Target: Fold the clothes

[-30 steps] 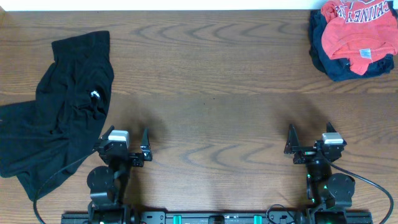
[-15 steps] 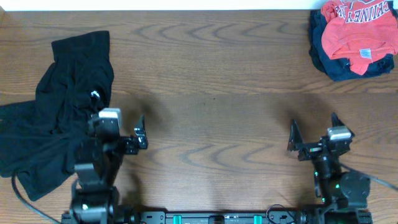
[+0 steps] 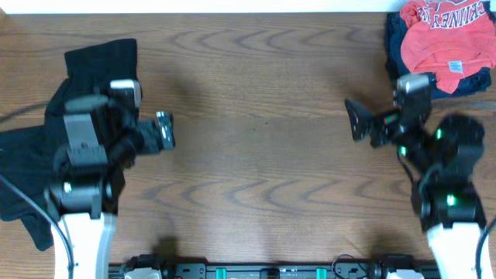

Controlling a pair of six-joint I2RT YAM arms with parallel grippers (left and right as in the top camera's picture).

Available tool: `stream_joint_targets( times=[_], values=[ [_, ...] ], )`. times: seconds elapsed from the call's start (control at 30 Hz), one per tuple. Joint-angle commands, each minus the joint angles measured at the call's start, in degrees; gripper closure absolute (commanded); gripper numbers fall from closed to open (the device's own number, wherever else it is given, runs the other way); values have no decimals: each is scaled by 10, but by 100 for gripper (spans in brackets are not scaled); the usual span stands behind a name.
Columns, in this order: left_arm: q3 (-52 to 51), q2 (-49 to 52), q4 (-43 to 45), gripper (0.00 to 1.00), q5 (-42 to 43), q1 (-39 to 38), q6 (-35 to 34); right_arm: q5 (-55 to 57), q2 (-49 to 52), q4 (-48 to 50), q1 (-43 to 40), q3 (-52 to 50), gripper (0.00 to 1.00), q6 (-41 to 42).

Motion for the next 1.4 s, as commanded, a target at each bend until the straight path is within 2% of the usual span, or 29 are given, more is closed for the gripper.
stream_joint_targets(
  times=[0.0, 0.27, 0.47, 0.73, 1.03, 1.2, 1.37],
  values=[
    [66, 56, -21, 2, 9, 0, -5, -75, 75, -5, 2, 68, 1, -31],
    [216, 205, -63, 2, 45, 0, 9, -149, 239, -9, 3, 194, 1, -35],
    [297, 281, -64, 2, 44, 0, 69, -142, 330, -31, 5, 270, 1, -75],
    [305, 323, -79, 2, 44, 0, 137, -116, 385, -107, 5, 294, 1, -99],
    [305, 371, -56, 2, 37, 5, 138, -120, 388, -145, 9, 292, 1, -99],
    [305, 393, -31, 0, -88, 25, 87, -118, 390, -146, 10, 292, 1, -99],
    [305, 413, -38, 6, -198, 38, 80, -116, 403, -144, 14, 292, 1, -99]
  ],
)
